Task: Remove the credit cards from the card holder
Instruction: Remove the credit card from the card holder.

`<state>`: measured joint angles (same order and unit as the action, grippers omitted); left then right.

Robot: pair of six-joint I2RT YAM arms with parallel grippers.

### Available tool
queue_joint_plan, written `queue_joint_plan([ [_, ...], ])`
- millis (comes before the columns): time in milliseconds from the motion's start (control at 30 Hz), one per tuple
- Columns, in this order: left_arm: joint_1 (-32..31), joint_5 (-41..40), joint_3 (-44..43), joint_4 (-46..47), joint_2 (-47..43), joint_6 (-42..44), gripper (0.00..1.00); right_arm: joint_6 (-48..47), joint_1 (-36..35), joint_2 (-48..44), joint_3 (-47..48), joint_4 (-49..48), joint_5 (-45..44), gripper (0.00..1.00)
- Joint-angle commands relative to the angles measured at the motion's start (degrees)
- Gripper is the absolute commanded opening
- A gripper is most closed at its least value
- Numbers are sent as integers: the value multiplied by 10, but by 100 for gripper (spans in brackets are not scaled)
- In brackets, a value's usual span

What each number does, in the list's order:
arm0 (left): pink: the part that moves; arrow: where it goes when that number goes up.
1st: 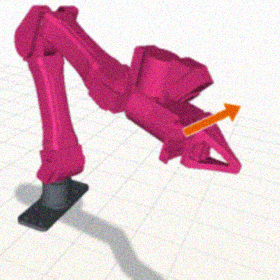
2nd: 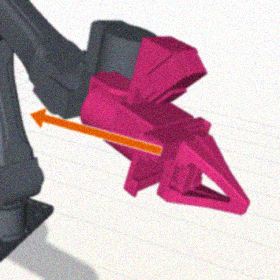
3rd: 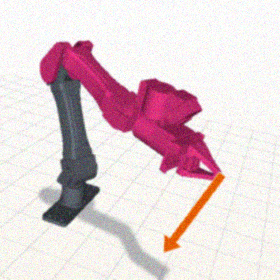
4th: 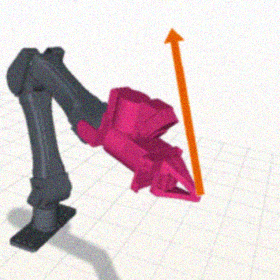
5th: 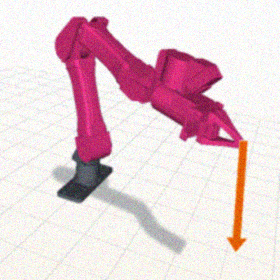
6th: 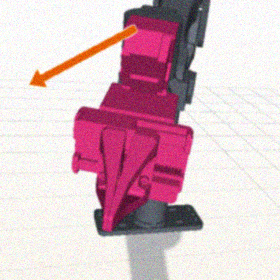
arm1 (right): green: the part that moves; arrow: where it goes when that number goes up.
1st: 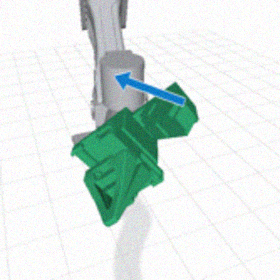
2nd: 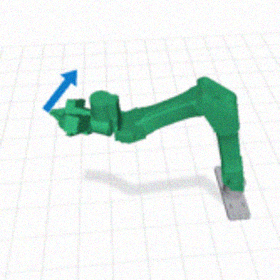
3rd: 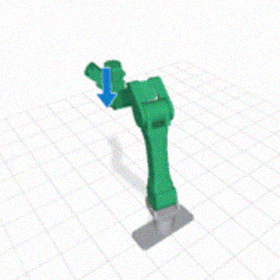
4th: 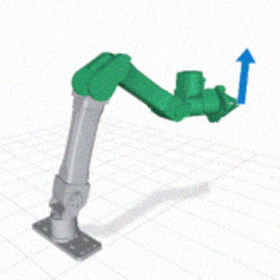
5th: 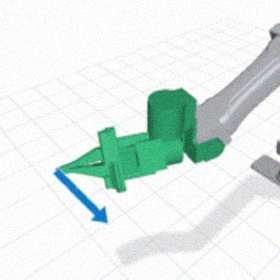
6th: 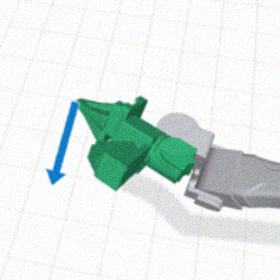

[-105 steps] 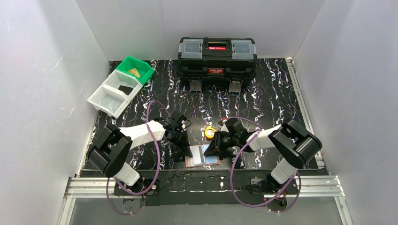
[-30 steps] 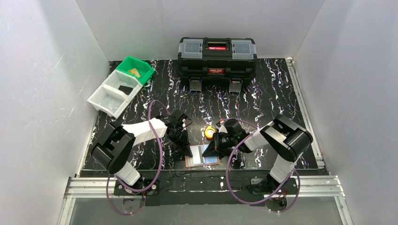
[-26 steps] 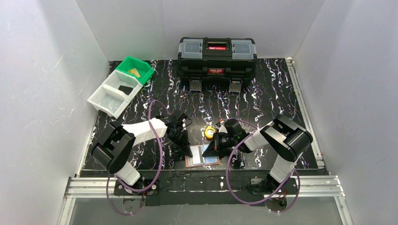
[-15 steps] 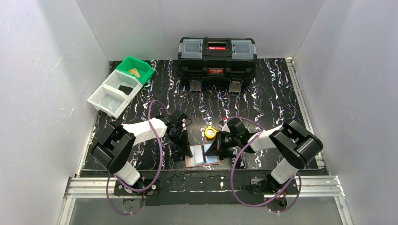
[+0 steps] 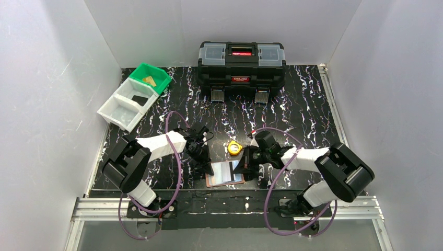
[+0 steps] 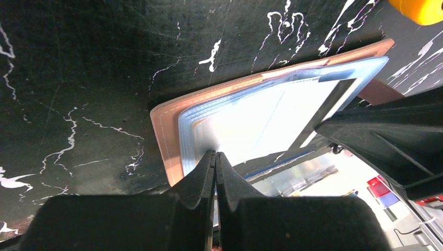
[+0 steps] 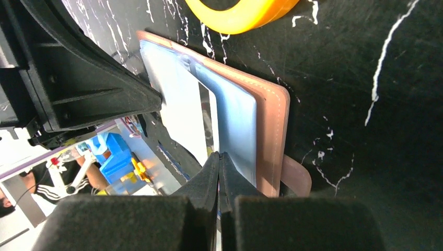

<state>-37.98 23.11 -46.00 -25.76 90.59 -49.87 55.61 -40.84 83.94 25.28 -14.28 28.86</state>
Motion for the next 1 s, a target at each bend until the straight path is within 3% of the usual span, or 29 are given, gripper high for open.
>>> queue_joint_plan([
  [0, 4, -125, 21, -64, 25, 34, 0, -34, 3, -34, 25, 61, -25, 1],
  [367, 4, -101, -43, -98, 3, 51, 2, -54, 8, -87, 35, 113, -39, 1],
  [733, 14, -52, -148, -142, -56, 82, 54, -30, 32, -123, 60, 103, 24, 1],
  [967, 54, 56, -120, -61, -89, 78, 69, 1, 53, -126, 72, 78, 66, 1],
])
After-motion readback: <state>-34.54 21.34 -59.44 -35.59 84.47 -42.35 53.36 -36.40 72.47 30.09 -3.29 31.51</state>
